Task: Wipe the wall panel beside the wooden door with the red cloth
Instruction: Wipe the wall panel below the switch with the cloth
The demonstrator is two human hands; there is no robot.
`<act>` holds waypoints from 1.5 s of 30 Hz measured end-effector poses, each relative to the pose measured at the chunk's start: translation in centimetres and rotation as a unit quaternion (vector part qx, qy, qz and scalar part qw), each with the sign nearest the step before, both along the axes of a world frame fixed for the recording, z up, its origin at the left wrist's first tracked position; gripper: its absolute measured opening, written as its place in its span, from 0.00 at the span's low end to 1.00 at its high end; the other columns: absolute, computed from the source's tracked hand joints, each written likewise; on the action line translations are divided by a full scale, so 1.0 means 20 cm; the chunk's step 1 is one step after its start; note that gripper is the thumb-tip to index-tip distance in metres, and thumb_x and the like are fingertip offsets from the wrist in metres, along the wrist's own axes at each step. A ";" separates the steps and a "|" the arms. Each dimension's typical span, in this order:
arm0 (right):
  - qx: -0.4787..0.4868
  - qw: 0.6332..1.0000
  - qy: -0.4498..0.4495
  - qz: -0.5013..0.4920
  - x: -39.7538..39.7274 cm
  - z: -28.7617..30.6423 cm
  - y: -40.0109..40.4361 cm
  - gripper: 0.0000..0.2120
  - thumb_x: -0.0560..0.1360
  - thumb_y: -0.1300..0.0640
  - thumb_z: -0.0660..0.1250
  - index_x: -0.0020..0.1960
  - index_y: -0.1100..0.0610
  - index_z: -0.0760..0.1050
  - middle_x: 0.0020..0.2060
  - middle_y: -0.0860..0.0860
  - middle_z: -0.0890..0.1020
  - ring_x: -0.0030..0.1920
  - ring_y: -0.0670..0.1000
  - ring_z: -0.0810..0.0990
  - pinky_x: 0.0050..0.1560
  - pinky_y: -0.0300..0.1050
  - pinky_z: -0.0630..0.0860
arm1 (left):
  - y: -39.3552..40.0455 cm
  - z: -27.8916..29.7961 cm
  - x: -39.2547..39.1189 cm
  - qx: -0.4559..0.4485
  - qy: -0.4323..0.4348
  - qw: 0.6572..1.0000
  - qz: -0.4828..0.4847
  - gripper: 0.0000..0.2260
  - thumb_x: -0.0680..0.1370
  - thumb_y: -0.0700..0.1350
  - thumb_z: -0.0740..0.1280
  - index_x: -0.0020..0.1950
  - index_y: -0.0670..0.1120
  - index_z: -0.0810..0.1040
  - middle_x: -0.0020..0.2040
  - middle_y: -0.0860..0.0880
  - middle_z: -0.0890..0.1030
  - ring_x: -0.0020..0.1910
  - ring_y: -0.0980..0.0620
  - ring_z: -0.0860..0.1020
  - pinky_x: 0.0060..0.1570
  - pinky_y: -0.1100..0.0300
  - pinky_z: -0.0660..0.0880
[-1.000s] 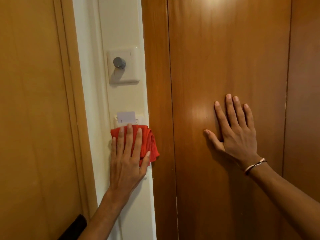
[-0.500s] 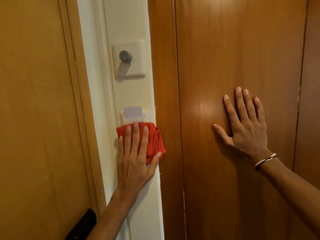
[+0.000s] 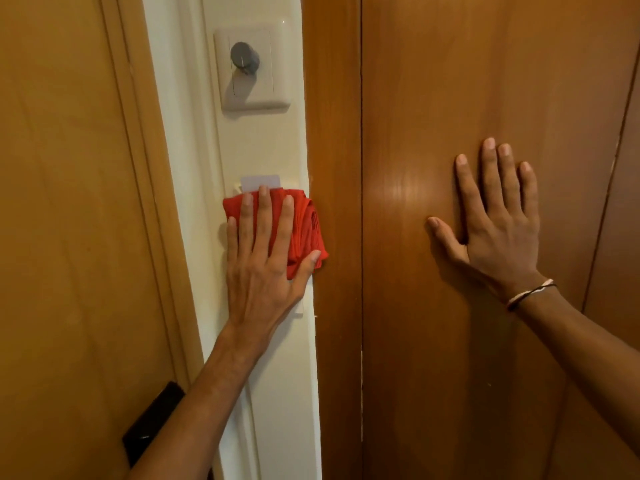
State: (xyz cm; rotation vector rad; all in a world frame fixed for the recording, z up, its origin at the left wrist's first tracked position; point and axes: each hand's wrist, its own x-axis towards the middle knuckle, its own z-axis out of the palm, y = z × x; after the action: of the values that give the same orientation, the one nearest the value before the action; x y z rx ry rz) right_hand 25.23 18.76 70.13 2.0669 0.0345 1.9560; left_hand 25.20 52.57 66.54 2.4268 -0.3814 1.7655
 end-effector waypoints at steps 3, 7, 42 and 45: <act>0.019 1.000 0.010 0.003 -0.01 0.00 0.01 0.42 0.80 0.30 0.53 0.85 0.53 0.49 0.84 0.60 0.55 0.85 0.60 0.53 0.84 0.62 0.53 | -0.01 -0.13 -0.03 0.017 0.010 1.000 0.004 0.38 0.79 0.66 0.57 0.80 0.44 0.55 0.81 0.39 0.54 0.81 0.36 0.50 0.76 0.33 0.54; 0.039 0.999 0.008 -0.002 -0.01 -0.01 0.06 0.42 0.80 0.30 0.53 0.85 0.54 0.51 0.84 0.60 0.57 0.84 0.61 0.55 0.83 0.63 0.55 | -0.01 0.02 0.00 -0.003 0.003 1.000 0.008 0.39 0.78 0.68 0.56 0.81 0.45 0.54 0.81 0.39 0.54 0.81 0.37 0.50 0.77 0.35 0.53; 0.184 0.983 -0.025 0.007 0.04 -0.07 0.31 0.41 0.81 0.31 0.50 0.85 0.57 0.52 0.83 0.62 0.57 0.84 0.62 0.55 0.83 0.64 0.56 | 0.18 -0.21 0.04 -0.059 0.018 0.993 -0.097 0.41 0.76 0.69 0.60 0.81 0.47 0.52 0.82 0.43 0.51 0.82 0.41 0.48 0.73 0.31 0.62; 0.184 0.983 -0.021 0.011 0.04 -0.07 0.32 0.41 0.81 0.31 0.50 0.85 0.57 0.52 0.83 0.62 0.56 0.84 0.62 0.55 0.83 0.64 0.55 | 0.18 -0.19 0.03 -0.055 0.024 0.995 -0.083 0.40 0.76 0.69 0.58 0.81 0.47 0.53 0.82 0.42 0.53 0.82 0.40 0.50 0.74 0.32 0.61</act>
State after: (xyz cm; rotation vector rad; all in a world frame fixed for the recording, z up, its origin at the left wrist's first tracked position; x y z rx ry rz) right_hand 26.06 25.08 68.69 2.2492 -0.3385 2.1518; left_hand 25.78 56.16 62.67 2.2861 -0.4537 1.6126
